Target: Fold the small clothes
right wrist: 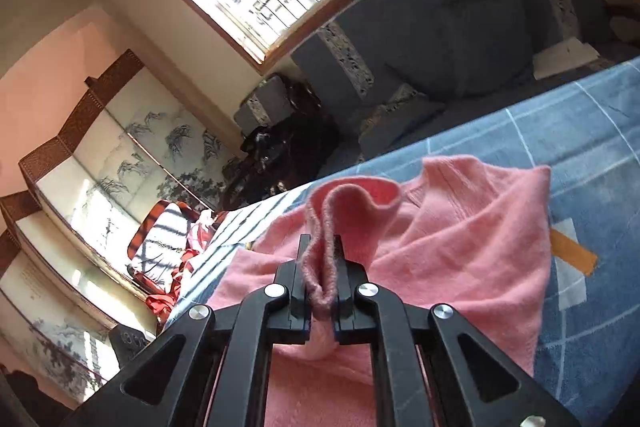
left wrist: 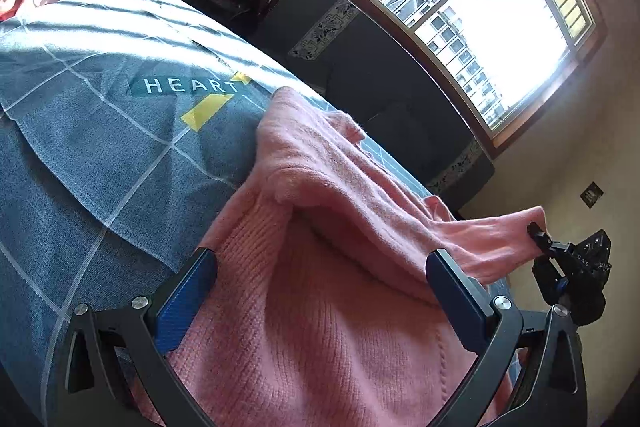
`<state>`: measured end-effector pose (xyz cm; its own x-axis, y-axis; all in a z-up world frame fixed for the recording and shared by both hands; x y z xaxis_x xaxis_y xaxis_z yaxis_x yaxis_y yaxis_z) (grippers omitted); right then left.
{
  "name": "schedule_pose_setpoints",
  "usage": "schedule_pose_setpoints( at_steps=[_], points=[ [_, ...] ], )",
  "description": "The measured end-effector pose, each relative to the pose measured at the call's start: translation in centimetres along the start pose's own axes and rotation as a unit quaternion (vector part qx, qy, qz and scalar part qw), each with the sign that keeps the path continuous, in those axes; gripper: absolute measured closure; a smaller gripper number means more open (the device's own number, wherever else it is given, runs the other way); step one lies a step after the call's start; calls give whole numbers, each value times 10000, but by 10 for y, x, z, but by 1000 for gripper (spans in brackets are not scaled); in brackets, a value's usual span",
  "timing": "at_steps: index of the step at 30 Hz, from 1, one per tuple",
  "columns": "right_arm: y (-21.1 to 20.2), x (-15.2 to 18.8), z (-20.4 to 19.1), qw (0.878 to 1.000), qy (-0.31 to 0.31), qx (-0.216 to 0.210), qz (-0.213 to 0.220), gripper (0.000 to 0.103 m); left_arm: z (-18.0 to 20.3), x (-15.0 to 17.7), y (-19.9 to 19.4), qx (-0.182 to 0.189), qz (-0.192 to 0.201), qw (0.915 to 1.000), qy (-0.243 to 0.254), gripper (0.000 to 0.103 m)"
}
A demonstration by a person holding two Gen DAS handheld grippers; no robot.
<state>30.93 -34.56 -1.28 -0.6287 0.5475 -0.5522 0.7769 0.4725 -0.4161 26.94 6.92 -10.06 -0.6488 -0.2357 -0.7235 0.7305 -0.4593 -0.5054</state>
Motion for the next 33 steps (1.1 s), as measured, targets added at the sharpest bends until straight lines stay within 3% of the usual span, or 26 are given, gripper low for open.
schedule_pose_setpoints(
  at_steps=[4, 6, 8, 10, 13, 14, 16, 18, 21, 24, 27, 30, 33],
  points=[
    [-4, -12, 80, 9904, 735, 1159, 162, 96, 3, 0, -2, -31, 30, 10000, 86, 0],
    [6, 1, 114, 9844, 1001, 1428, -220, 96, 5, 0, -1, -61, 16, 9999, 138, 0],
    [13, 13, 128, 9829, 1222, 1266, -537, 96, 4, -1, 0, -90, 2, 9999, 138, 0],
    [5, 9, 122, 9868, 1293, 902, -378, 93, 2, -1, -1, -159, 18, 9998, 101, 0],
    [7, 4, 113, 9881, 1250, 788, -422, 92, -1, -1, -3, -262, 66, 9996, 71, 0],
    [8, 5, 112, 9880, 1202, 863, -449, 92, -1, -2, -4, -294, 76, 9995, 87, 0],
    [16, 11, 123, 9807, 1124, 1468, -632, 92, 1, -1, -4, -353, 65, 9992, 146, 0],
    [19, 16, 137, 9773, 1359, 1412, -805, 93, 2, 0, -3, -417, 33, 9990, 185, 0],
    [5, 10, 152, 9710, 2002, 1089, -722, 89, 1, 0, -5, -506, 43, 9986, 156, 0],
    [-20, 0, 159, 9671, 2341, 948, -313, 85, -2, 1, -5, -527, 53, 9986, 98, 0],
    [-33, -11, 144, 9749, 2073, 806, -42, 85, -2, 1, -5, -497, 35, 9987, 104, 0],
    [-23, -13, 109, 9865, 1535, 536, -197, 85, -2, 1, -6, -492, 27, 9987, 118, 0],
    [11, 2, 95, 9870, 908, 1049, -808, 85, -2, 0, -5, -488, 12, 9987, 119, 0]
  ],
)
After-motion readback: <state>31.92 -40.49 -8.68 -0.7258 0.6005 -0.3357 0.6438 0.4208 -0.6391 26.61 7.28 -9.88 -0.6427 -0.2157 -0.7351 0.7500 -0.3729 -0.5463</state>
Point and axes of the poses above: each gripper's, at about its wrist camera, not at the fingertips, and y roughly the way its jaws point, z to its right, x to its underside, the point moved 5 cm from there along y, roughly the way its jaws point, and after that the axes turned 15 degrees about y, right-handed, at the moved point
